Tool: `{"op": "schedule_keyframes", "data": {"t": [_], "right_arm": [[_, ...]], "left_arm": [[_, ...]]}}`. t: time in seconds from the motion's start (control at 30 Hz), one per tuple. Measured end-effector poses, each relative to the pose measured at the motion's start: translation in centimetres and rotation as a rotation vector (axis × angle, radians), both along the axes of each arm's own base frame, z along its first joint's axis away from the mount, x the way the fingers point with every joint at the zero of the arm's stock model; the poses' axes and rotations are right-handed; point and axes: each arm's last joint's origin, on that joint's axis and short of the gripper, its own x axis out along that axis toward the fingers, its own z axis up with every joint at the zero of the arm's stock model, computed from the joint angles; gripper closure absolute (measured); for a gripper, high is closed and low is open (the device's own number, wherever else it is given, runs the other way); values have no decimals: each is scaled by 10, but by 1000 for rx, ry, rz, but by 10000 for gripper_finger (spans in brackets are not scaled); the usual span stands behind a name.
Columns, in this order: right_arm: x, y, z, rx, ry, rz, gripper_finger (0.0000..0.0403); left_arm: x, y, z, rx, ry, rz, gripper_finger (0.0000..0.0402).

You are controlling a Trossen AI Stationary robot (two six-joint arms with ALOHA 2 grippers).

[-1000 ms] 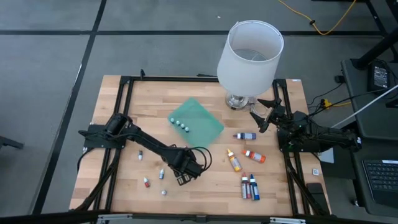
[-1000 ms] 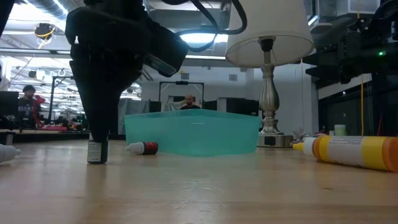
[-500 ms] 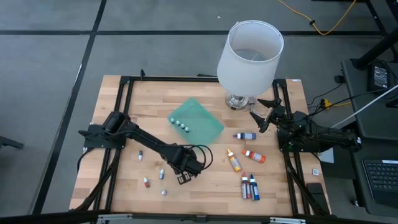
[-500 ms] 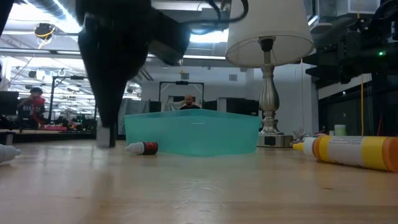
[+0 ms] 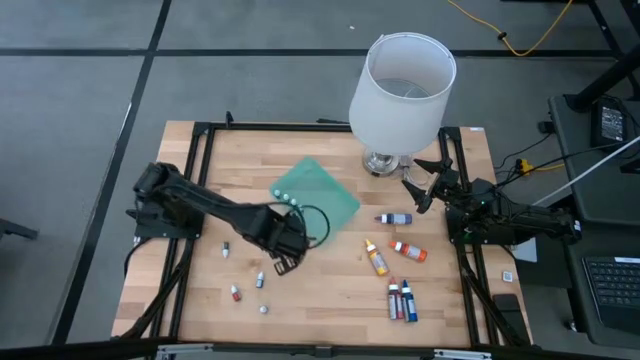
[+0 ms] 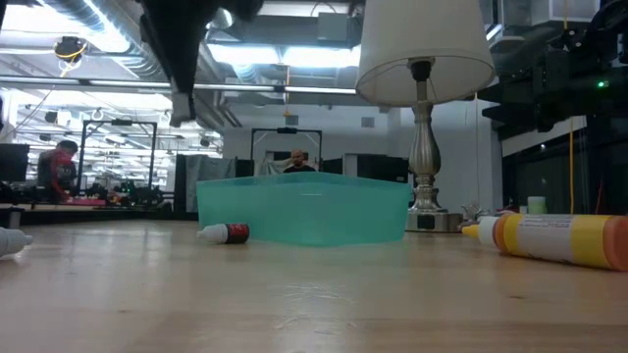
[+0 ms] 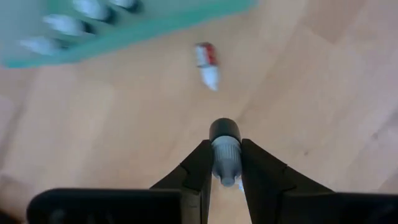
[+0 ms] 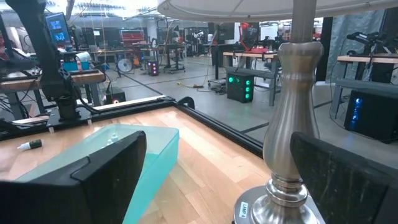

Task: Pick & Place food coloring
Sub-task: Put the top small black food coloring bottle into the green bin

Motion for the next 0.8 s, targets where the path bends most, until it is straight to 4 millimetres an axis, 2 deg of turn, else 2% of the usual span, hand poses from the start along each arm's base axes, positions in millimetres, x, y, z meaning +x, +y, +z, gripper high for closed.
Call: {"op": "schedule_keyframes", "data": {"t": [0.17, 0.3, 0.4, 0.57, 0.8], "right_arm": [[0, 0, 0, 0, 0, 0, 6], [0, 0, 0, 0, 0, 0, 6], [0, 0, 0, 0, 0, 0, 6], [0, 0, 0, 0, 0, 0, 6], [0, 0, 0, 0, 0, 0, 6]], "left_arm": [[-12, 22, 18, 32, -11, 52, 337], [-8, 39, 23, 27, -15, 52, 337], [1, 49, 26, 22, -26, 43, 337], [22, 67, 21, 36, -3, 14, 338], [51, 86, 2, 42, 49, -18, 338]]}}
